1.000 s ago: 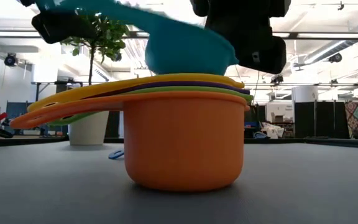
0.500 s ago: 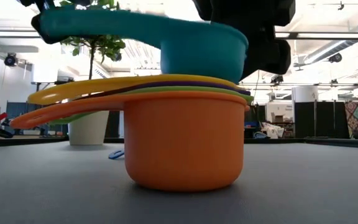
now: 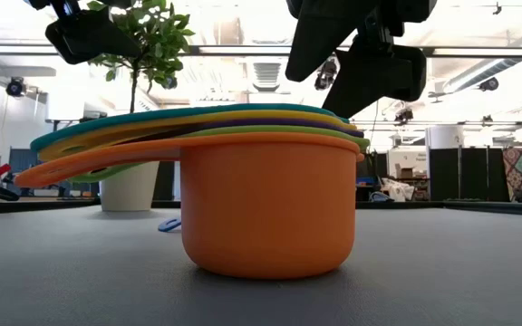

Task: Nest measuring cups in basket
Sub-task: Stack the red measuring cup on top of the light blue measuring cup

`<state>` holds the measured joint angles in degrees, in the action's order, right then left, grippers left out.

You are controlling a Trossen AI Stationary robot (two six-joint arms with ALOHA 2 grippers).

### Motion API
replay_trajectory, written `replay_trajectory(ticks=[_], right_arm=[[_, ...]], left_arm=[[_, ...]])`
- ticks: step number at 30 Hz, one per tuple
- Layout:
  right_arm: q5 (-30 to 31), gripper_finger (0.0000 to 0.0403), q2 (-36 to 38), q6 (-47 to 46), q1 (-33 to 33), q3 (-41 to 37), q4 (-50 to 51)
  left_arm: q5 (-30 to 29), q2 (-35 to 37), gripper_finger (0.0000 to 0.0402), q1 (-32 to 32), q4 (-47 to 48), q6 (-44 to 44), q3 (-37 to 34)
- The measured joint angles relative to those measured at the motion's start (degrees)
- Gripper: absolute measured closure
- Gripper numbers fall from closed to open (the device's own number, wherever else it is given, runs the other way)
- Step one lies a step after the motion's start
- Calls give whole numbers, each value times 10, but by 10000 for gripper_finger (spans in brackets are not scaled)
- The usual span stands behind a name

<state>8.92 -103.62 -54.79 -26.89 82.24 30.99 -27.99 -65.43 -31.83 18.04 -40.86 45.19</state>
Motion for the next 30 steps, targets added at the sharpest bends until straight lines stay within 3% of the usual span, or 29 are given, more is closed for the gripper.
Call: replay_trajectory(ticks=[6, 9, 12, 16, 20, 30], right_arm=[[1, 129, 0, 50, 0, 2, 1], [1, 124, 1, 99, 0, 6, 3], [2, 125, 3, 135, -2, 7, 3], [3, 133, 3, 163, -3, 7, 11], [48, 140, 3, 182, -13, 7, 19], [123, 149, 20, 222, -51, 6, 3]], left_arm=[[3, 0, 141, 0, 0, -5, 0], [46, 1, 141, 0, 5, -26, 0], [99, 3, 141, 0, 41, -94, 3], [139, -5, 141, -10, 180, -235, 30], [176, -17, 141, -52, 285, -327, 42], [139, -37, 141, -199, 297, -502, 32]])
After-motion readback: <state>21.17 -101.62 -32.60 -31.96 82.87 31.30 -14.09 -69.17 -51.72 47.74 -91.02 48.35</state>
